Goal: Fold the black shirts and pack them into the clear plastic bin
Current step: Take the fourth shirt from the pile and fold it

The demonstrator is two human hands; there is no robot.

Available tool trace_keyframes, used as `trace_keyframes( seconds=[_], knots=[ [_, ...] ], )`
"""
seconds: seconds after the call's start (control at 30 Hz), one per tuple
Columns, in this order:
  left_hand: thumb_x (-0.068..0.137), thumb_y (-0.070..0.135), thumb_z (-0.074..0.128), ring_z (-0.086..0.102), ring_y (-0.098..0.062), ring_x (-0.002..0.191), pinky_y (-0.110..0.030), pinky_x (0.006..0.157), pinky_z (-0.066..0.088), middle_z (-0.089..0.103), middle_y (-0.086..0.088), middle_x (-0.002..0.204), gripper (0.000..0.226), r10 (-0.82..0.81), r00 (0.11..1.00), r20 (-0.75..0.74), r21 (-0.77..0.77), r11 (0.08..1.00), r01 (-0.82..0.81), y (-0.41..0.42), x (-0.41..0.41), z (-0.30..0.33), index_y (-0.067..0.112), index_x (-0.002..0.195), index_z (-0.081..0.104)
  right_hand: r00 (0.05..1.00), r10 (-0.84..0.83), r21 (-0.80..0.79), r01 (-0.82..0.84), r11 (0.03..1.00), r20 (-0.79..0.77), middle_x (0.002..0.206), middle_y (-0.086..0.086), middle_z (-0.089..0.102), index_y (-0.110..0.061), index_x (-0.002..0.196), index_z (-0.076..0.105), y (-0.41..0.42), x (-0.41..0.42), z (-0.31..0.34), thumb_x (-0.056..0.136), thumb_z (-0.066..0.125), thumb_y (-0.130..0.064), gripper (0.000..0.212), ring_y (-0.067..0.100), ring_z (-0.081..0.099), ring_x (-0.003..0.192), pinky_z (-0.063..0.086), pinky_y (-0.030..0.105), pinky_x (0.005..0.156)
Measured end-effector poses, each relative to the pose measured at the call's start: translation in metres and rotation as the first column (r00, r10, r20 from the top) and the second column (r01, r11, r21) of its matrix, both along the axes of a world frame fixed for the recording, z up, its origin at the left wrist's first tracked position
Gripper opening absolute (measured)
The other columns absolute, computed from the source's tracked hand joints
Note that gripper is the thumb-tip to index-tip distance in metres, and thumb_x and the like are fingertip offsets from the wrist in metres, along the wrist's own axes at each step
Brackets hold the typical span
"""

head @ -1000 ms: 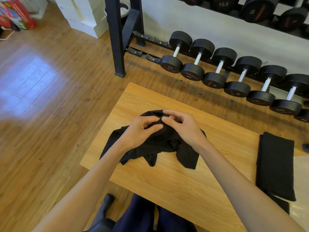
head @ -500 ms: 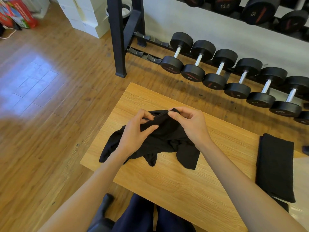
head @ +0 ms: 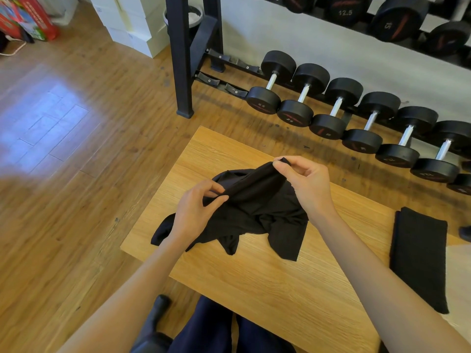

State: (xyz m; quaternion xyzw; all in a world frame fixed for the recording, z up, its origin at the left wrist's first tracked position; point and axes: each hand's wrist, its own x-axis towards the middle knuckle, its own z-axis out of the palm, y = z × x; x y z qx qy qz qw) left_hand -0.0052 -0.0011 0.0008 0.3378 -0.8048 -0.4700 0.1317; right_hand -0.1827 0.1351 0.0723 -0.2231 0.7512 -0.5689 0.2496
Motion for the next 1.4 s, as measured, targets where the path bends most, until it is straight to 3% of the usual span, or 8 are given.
trace_keyframes(
  seconds=[0.43, 0.6, 0.83, 0.9, 0.97, 1.07, 1.23, 1.4],
  knots=[
    [0.091, 0.024, 0.066, 0.062, 0.003, 0.083, -0.009, 0.076, 0.046, 0.068, 0.014, 0.089, 0.013, -0.038, 0.999, -0.004, 0.147, 0.988, 0.038, -0.005, -0.009, 0.013, 0.026, 0.103, 0.069, 0.984, -0.156, 0.069, 0.162, 0.984, -0.083, 0.080, -0.018, 0.070, -0.031, 0.083, 0.071, 0.004, -0.009, -0.015, 0.086, 0.070, -0.017, 0.015, -0.005, 0.064, 0.083, 0.045, 0.004, 0.069],
    [0.090, 0.024, 0.067, 0.054, 0.001, 0.070, -0.012, 0.069, 0.044, 0.066, 0.013, 0.085, 0.010, -0.106, 0.991, -0.080, 0.131, 0.985, 0.116, 0.004, -0.030, 0.030, 0.030, 0.099, 0.069, 0.992, -0.036, 0.098, 0.048, 0.994, -0.122, 0.080, -0.012, 0.072, -0.023, 0.088, 0.075, 0.007, -0.005, -0.011, 0.084, 0.072, -0.014, 0.011, 0.010, 0.066, 0.078, 0.053, 0.018, 0.072],
    [0.084, 0.027, 0.073, 0.045, -0.003, 0.059, -0.014, 0.063, 0.041, 0.063, 0.024, 0.071, 0.013, -0.151, 0.976, -0.156, 0.134, 0.976, 0.172, 0.016, -0.054, 0.036, 0.027, 0.097, 0.074, 0.992, 0.127, 0.068, -0.127, 0.990, 0.005, 0.101, -0.010, 0.074, -0.020, 0.107, 0.074, 0.014, 0.009, -0.010, 0.088, 0.069, -0.013, 0.021, 0.001, 0.066, 0.099, 0.050, 0.017, 0.088],
    [0.087, 0.025, 0.070, 0.052, -0.001, 0.064, -0.016, 0.068, 0.046, 0.067, 0.025, 0.078, 0.014, -0.160, 0.974, -0.160, 0.150, 0.971, 0.184, 0.018, -0.057, 0.037, 0.025, 0.101, 0.075, 0.990, 0.140, 0.054, -0.141, 0.989, 0.018, 0.104, -0.011, 0.073, -0.019, 0.110, 0.073, 0.019, 0.010, -0.010, 0.086, 0.071, -0.014, 0.025, -0.001, 0.066, 0.099, 0.048, 0.012, 0.084],
    [0.092, 0.023, 0.065, 0.063, 0.000, 0.084, -0.023, 0.082, 0.052, 0.071, 0.019, 0.094, 0.018, -0.186, 0.972, -0.146, 0.189, 0.959, 0.212, 0.018, -0.058, 0.038, 0.023, 0.108, 0.074, 0.991, 0.129, 0.035, -0.131, 0.991, 0.041, 0.102, -0.009, 0.073, -0.016, 0.111, 0.073, 0.021, 0.010, -0.010, 0.082, 0.074, -0.013, 0.029, 0.000, 0.067, 0.094, 0.048, 0.011, 0.080],
    [0.096, 0.019, 0.059, 0.064, -0.002, 0.103, -0.026, 0.093, 0.051, 0.071, 0.012, 0.107, 0.023, -0.230, 0.964, -0.137, 0.202, 0.946, 0.254, 0.022, -0.058, 0.039, 0.020, 0.115, 0.071, 0.995, 0.100, 0.072, -0.100, 0.992, 0.003, 0.097, -0.007, 0.073, -0.018, 0.109, 0.073, 0.022, 0.011, -0.011, 0.078, 0.078, -0.014, 0.032, 0.003, 0.068, 0.088, 0.051, 0.014, 0.079],
    [0.096, 0.021, 0.058, 0.068, -0.008, 0.089, -0.025, 0.082, 0.055, 0.068, 0.006, 0.104, 0.017, -0.163, 0.972, -0.170, 0.269, 0.941, 0.205, 0.026, -0.056, 0.038, 0.017, 0.112, 0.064, 0.999, 0.029, 0.116, -0.024, 0.993, -0.043, 0.090, -0.008, 0.072, -0.022, 0.100, 0.075, 0.022, 0.011, -0.015, 0.076, 0.080, -0.014, 0.026, 0.003, 0.066, 0.082, 0.051, 0.015, 0.077],
    [0.085, 0.030, 0.073, 0.067, -0.011, 0.073, -0.023, 0.068, 0.054, 0.065, 0.007, 0.098, 0.027, -0.268, 0.963, -0.039, 0.157, 0.950, 0.271, 0.019, -0.042, 0.025, 0.026, 0.106, 0.057, 1.000, 0.004, 0.102, -0.001, 0.995, -0.031, 0.090, -0.008, 0.073, -0.027, 0.097, 0.074, 0.029, 0.006, -0.016, 0.079, 0.077, -0.012, 0.023, 0.003, 0.066, 0.084, 0.051, 0.014, 0.076]
  ],
)
